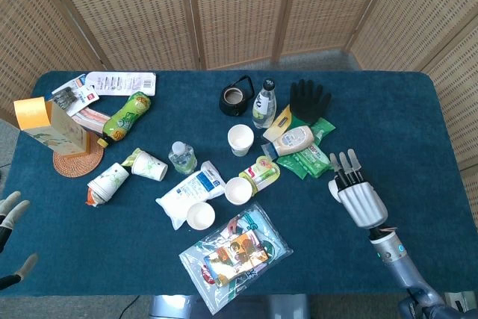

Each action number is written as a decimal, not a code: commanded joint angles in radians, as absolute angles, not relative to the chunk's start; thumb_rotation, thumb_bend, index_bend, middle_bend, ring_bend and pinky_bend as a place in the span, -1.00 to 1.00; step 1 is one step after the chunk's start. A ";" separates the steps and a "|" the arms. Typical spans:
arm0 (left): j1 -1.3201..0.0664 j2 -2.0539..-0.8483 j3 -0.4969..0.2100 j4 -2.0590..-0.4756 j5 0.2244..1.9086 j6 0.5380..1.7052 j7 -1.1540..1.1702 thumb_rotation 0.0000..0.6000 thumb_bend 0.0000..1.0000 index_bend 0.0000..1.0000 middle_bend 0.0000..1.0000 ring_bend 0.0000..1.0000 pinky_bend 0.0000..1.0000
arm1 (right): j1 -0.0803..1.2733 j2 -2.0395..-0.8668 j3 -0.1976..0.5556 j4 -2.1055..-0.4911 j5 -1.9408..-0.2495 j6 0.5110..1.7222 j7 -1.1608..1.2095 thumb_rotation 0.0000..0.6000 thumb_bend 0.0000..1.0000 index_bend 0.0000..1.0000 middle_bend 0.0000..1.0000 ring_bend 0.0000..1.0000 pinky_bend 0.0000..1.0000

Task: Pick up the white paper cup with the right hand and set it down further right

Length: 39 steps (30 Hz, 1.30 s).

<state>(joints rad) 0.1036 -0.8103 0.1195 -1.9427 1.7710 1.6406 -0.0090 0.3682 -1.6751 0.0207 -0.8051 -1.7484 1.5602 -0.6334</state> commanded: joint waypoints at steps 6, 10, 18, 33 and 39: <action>0.103 -0.810 0.120 -1.943 1.772 1.641 -0.009 1.00 -0.30 -1.00 -1.00 -1.00 -1.00 | 0.345 -1.721 0.013 -0.727 -1.743 1.577 -0.686 1.00 -0.47 -0.12 -1.00 -1.00 -1.00; 0.103 -0.811 0.120 -1.943 1.772 1.639 -0.008 1.00 -0.30 -1.00 -1.00 -1.00 -1.00 | 0.333 -1.754 0.020 -0.668 -1.729 1.584 -0.731 1.00 -0.47 -0.13 -1.00 -1.00 -1.00; 0.102 -0.811 0.122 -1.943 1.775 1.637 -0.006 1.00 -0.30 -1.00 -1.00 -1.00 -1.00 | 0.314 -1.783 0.020 -0.609 -1.700 1.557 -0.817 1.00 -0.48 -0.15 -1.00 -1.00 -1.00; 0.103 -0.810 0.121 -1.943 1.774 1.639 -0.008 1.00 -0.30 -1.00 -1.00 -1.00 -1.00 | 0.278 -1.744 0.006 -0.744 -1.671 1.516 -0.938 1.00 -0.47 -0.72 -1.00 -1.00 -1.00; 0.104 -0.811 0.122 -1.942 1.776 1.641 -0.008 1.00 -0.30 -1.00 -1.00 -1.00 -1.00 | 0.262 -1.706 0.001 -0.848 -1.679 1.540 -1.005 1.00 -0.46 -0.75 -1.00 -1.00 -1.00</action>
<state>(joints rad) 0.1036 -0.8110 0.1222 -1.9416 1.7759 1.6406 -0.0081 0.2686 -1.7222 0.0036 -0.8175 -1.6754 1.5307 -0.9833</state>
